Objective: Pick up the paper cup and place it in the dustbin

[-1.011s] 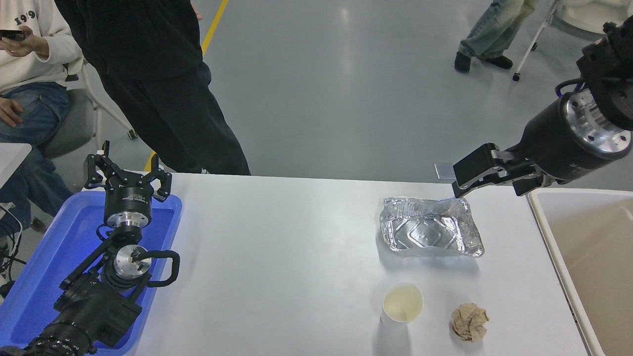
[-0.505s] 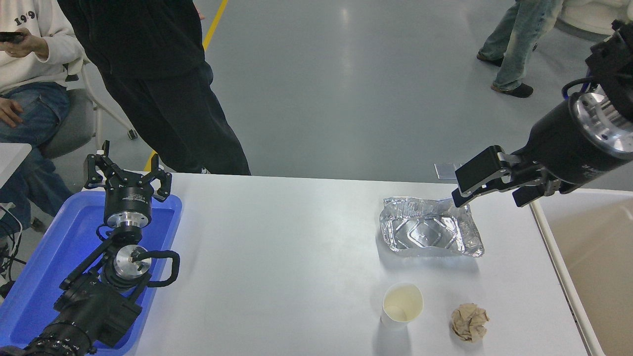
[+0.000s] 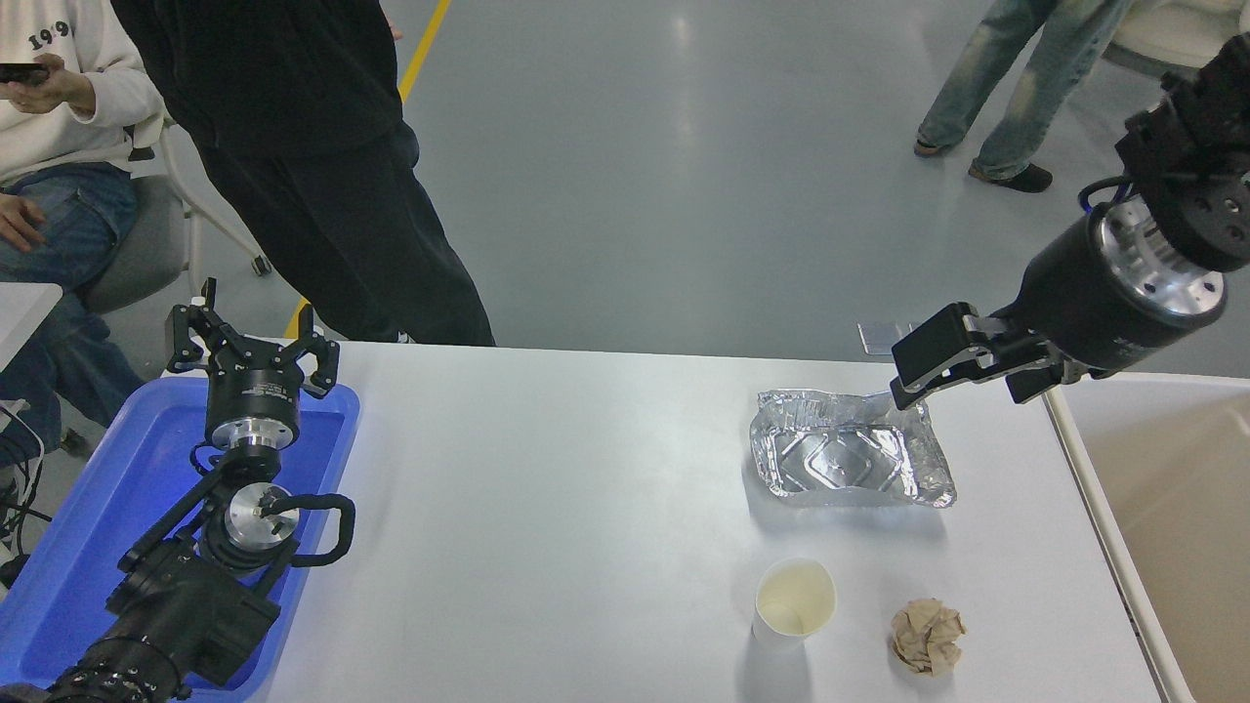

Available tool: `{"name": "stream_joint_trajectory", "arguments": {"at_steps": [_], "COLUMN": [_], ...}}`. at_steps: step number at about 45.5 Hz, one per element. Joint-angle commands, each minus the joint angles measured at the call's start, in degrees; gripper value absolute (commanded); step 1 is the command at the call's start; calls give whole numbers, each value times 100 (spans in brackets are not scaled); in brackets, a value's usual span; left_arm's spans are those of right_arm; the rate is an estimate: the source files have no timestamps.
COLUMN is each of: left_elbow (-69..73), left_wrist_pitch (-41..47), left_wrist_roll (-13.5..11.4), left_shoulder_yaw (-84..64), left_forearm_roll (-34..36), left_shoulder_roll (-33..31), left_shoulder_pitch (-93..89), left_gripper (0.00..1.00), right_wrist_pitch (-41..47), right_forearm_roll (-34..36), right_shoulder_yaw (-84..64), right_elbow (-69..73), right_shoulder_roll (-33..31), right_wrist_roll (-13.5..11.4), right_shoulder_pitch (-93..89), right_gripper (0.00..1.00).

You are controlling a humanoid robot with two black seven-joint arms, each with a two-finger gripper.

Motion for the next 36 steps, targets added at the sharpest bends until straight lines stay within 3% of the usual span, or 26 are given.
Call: {"name": "stream_joint_trajectory", "arguments": {"at_steps": [1, 36], "left_elbow": [0, 0], "left_wrist_pitch": [0, 0], "left_wrist_roll": [2, 2], "left_shoulder_yaw": [0, 0], "left_forearm_roll": [0, 0], "left_shoulder_roll": [0, 0], "left_shoulder_pitch": [0, 0], "left_gripper": [99, 99], "right_wrist_pitch": [-281, -1889], "right_forearm_roll": [-62, -158], "right_shoulder_yaw": [75, 919], "right_elbow": [-7, -728], "right_shoulder_roll": [89, 660], "right_wrist_roll": [4, 13], "right_shoulder_pitch": [-764, -3463], "right_gripper": [100, 100]}}
